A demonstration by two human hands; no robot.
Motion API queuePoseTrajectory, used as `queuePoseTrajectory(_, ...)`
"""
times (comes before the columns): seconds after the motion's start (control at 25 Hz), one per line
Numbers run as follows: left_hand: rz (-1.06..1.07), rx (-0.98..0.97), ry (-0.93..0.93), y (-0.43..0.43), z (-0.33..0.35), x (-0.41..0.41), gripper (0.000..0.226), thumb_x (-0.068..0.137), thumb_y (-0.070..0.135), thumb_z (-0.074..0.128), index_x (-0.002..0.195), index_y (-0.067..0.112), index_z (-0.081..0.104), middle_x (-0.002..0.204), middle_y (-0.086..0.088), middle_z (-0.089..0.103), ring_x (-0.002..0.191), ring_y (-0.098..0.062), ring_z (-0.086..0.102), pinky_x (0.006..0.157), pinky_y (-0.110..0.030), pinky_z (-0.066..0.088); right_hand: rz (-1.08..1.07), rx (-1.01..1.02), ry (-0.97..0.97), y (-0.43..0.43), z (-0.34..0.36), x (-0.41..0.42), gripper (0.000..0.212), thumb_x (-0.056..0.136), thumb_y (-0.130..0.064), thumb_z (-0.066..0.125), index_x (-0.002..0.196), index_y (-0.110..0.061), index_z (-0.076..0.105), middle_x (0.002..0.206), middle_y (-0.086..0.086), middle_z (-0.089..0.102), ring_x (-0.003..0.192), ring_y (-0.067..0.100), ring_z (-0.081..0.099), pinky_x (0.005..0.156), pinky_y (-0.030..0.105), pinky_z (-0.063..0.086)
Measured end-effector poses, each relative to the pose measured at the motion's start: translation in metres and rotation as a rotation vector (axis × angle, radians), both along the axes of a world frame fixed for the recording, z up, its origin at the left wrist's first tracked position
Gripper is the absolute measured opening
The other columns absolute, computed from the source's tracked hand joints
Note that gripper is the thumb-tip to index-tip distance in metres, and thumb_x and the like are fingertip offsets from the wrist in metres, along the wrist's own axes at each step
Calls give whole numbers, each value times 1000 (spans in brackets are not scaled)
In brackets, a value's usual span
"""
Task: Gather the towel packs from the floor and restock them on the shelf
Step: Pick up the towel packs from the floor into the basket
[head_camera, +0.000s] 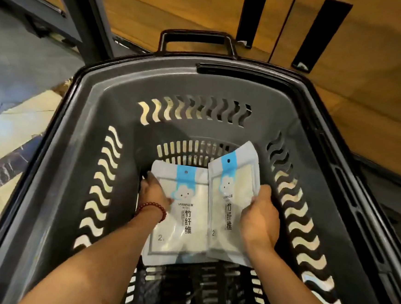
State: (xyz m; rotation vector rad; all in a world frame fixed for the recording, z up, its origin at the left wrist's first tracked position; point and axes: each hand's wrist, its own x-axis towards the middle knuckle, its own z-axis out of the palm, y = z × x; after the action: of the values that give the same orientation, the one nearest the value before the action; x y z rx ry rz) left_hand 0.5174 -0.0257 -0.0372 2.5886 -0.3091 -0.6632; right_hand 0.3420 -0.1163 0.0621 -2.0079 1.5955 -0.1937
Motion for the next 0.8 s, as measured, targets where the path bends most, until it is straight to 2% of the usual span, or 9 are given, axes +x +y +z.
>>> queuePoseTrajectory(0.12,-91,95,-22,11,7,-13,88,76,12,72,145,5,17,146,-20,23,134,-32,32,110,-39,32,50,-39,-17,0,10,-3,11,95,-11,37,105,-10,37,91,10,57,77,28,55,59,32,39)
queuePoseTrajectory(0.24,169,-192,340,24,22,-26,65,74,38,73,127,8,49,132,-13,52,117,-29,53,100,-38,44,71,-53,-110,0,19,-6,9,95,-8,37,103,-7,41,80,6,52,71,26,51,54,30,38)
queuePoseTrajectory(0.32,292,-321,563,32,34,-38,75,63,66,69,115,13,57,125,-7,58,112,-27,57,98,-40,46,81,23,-252,3,27,-6,9,95,-6,39,101,-7,46,80,4,54,76,26,56,63,33,47)
queuePoseTrajectory(0.36,302,-361,635,35,41,-43,82,60,69,70,118,13,56,125,-6,58,112,-25,57,98,-39,46,75,84,-322,5,32,-6,10,96,-6,40,101,-8,49,82,3,56,80,25,57,67,33,48)
queuePoseTrajectory(0.4,313,-413,688,37,48,-47,79,61,61,75,120,11,55,124,-6,59,110,-23,60,94,-36,48,70,149,-384,7,37,-5,11,96,-6,41,100,-8,51,84,1,57,84,23,57,68,30,47)
queuePoseTrajectory(0.48,359,-575,748,40,59,-47,42,72,28,79,102,6,62,106,-11,70,85,-18,70,76,-28,56,90,271,-446,8,49,-3,13,96,-6,42,102,-9,53,89,1,58,89,21,57,68,25,46)
queuePoseTrajectory(0.56,419,-657,729,43,72,-42,19,75,9,75,90,5,64,94,-15,72,79,-24,71,75,-36,57,173,312,-383,6,59,-3,17,96,-8,44,110,-9,52,100,5,60,95,21,58,75,27,47)
queuePoseTrajectory(0.68,471,-571,577,46,58,-23,39,71,17,80,104,4,63,105,-19,68,94,-34,66,88,-50,51,269,213,-206,-3,70,-10,36,92,-12,50,128,-10,46,111,7,61,105,21,57,83,27,42)
queuePoseTrajectory(0.8,428,-388,372,38,27,-17,55,72,16,78,119,-3,56,119,-22,61,109,-38,58,96,-48,46,435,187,-20,-8,78,-23,22,90,-17,52,111,-12,59,100,2,64,97,19,59,84,30,47)
